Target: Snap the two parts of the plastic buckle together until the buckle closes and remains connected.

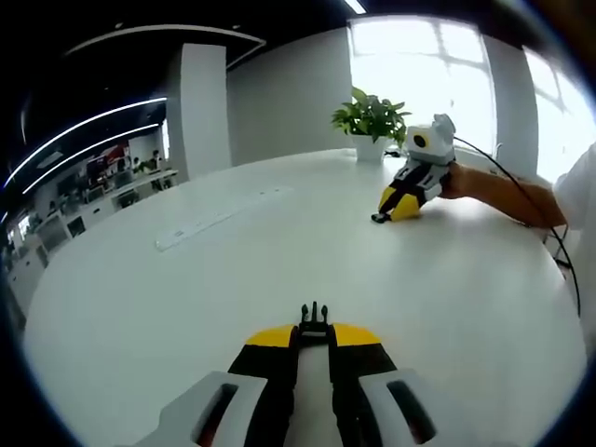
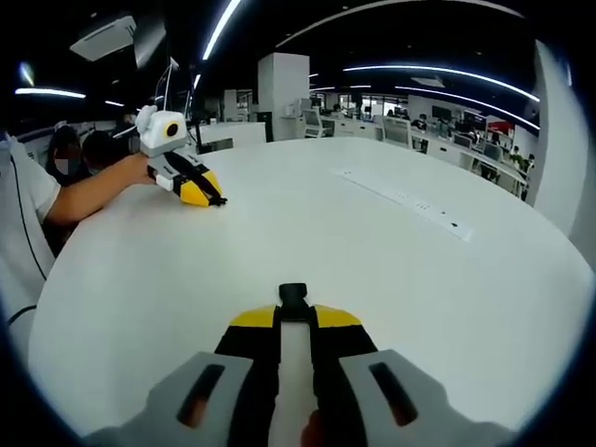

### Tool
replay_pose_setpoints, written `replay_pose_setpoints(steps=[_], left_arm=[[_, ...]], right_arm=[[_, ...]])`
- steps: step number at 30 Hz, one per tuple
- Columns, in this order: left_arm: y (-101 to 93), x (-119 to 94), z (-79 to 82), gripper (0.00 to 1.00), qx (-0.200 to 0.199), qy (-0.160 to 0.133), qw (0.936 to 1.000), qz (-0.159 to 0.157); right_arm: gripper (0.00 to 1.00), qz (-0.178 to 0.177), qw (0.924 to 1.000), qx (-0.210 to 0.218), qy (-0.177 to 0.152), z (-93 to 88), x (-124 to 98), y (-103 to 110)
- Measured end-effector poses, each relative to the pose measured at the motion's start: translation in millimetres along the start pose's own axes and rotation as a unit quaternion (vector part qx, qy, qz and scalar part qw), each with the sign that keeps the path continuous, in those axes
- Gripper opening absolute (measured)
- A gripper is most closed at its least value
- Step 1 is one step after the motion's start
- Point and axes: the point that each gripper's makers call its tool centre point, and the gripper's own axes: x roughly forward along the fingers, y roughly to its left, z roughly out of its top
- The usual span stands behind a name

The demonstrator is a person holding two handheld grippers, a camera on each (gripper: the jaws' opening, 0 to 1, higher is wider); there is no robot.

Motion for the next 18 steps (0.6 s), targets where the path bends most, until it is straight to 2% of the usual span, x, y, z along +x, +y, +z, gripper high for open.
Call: replay_pose_setpoints(steps=[12, 18], left_arm=[[-2.4, -1.0, -0.5, 0.12, 0.006, 0.001, 1.0, -0.002], [-7.4, -3.9, 8.1, 0.12, 0.014, -0.008, 0.9998, -0.008]], right_arm=[[0.12, 0.01, 0.9999, -0.01, 0.0, 0.9, -0.8, 11.4], [0.12, 0.017, 0.9997, -0.015, -0.007, 1.1, -3.4, 18.5]])
